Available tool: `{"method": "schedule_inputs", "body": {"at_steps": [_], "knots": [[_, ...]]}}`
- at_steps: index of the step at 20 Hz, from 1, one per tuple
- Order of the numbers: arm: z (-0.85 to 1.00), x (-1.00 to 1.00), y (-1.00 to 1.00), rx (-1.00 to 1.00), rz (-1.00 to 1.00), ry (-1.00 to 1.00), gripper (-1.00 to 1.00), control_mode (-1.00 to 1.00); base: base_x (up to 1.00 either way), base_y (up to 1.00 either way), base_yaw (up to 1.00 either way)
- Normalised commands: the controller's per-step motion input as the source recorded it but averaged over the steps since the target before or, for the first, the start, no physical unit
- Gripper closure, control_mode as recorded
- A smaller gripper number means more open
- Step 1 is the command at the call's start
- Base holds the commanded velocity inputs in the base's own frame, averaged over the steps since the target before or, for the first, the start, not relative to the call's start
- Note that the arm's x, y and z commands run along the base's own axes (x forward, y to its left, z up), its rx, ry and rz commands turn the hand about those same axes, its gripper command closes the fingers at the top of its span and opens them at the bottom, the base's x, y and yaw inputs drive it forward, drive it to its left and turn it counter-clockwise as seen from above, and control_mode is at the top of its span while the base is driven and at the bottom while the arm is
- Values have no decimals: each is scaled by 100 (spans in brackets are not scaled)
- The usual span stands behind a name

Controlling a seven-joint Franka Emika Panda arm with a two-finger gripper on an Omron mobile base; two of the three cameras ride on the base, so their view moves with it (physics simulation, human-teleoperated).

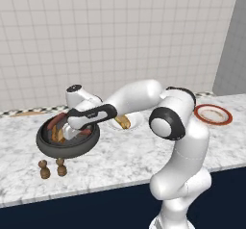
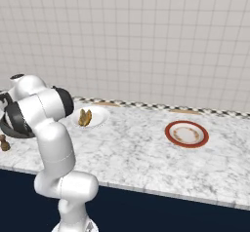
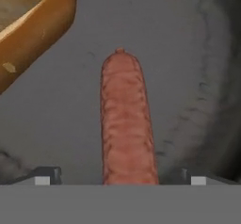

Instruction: Place one bun and one sausage from the bowl on each plate.

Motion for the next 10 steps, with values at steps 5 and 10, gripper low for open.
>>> {"method": "schedule_inputs", "body": {"at_steps": [5, 10], "knots": [[-11, 0, 0, 0, 0, -1, 100, -100, 0, 0, 0], [10, -2, -3, 0, -1, -3, 100, -100, 0, 0, 0]]}}
